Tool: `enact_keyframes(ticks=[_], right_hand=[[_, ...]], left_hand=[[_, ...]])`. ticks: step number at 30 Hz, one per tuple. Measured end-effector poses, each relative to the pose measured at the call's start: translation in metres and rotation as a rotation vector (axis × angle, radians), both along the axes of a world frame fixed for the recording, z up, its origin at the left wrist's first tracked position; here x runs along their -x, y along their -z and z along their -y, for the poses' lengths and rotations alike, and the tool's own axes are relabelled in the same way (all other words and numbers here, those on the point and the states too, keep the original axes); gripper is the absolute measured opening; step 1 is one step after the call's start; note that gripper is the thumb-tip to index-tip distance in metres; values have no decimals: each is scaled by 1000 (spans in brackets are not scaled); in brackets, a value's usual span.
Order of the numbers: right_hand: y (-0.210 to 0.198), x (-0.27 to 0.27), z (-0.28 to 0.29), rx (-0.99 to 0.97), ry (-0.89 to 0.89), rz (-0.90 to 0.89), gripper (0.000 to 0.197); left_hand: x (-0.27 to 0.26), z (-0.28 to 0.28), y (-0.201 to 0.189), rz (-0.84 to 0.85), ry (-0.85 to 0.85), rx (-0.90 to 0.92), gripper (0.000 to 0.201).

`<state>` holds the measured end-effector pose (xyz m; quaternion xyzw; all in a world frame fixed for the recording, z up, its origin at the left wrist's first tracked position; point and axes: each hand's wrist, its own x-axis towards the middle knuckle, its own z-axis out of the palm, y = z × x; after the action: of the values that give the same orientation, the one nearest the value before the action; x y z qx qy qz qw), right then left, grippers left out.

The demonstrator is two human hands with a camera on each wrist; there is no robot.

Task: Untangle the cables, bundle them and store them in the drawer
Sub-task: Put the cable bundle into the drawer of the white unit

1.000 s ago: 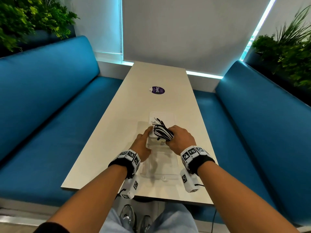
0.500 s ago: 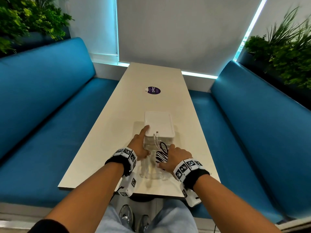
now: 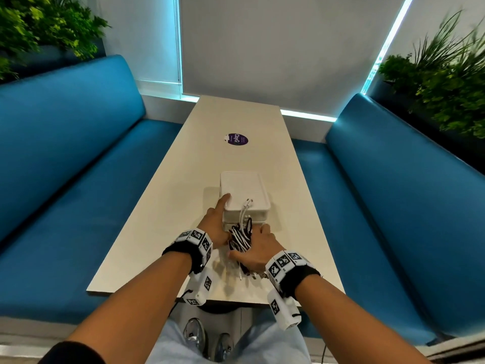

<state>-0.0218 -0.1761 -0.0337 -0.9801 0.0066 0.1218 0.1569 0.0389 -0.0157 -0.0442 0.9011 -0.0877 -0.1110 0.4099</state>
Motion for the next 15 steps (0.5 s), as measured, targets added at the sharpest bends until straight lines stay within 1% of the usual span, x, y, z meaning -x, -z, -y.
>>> enact_keyframes(ticks=[1, 2, 4, 6, 8, 10, 12, 14, 15], right_hand=[[0, -2, 1, -18, -19, -53, 97], [-1, -3, 2, -39, -36, -97, 90], [-4, -3, 4, -62, -67, -140, 74], [-6, -3, 4, -53, -103, -159, 67], [-10, -3, 5, 9, -152, -112, 63], [-12, -2, 9, 96, -209, 2, 61], [-12, -2, 13, 186, -224, 93, 56], [-11, -4, 16, 274, -179, 77, 50], [-12, -5, 16, 273, -165, 51, 46]], left_hand=[[0, -1, 0, -2, 2, 6, 111], [-1, -1, -1, -5, 4, 11, 111], [0, -1, -1, 1, 11, 12, 111], [0, -2, 0, -1, 17, 16, 110], [1, -2, 0, 4, 18, 22, 110], [1, -3, 0, 5, 20, 31, 109], [1, -3, -2, -13, 14, 47, 108], [2, -1, -4, -43, 4, 68, 104], [2, 0, -6, -71, -8, 98, 101]])
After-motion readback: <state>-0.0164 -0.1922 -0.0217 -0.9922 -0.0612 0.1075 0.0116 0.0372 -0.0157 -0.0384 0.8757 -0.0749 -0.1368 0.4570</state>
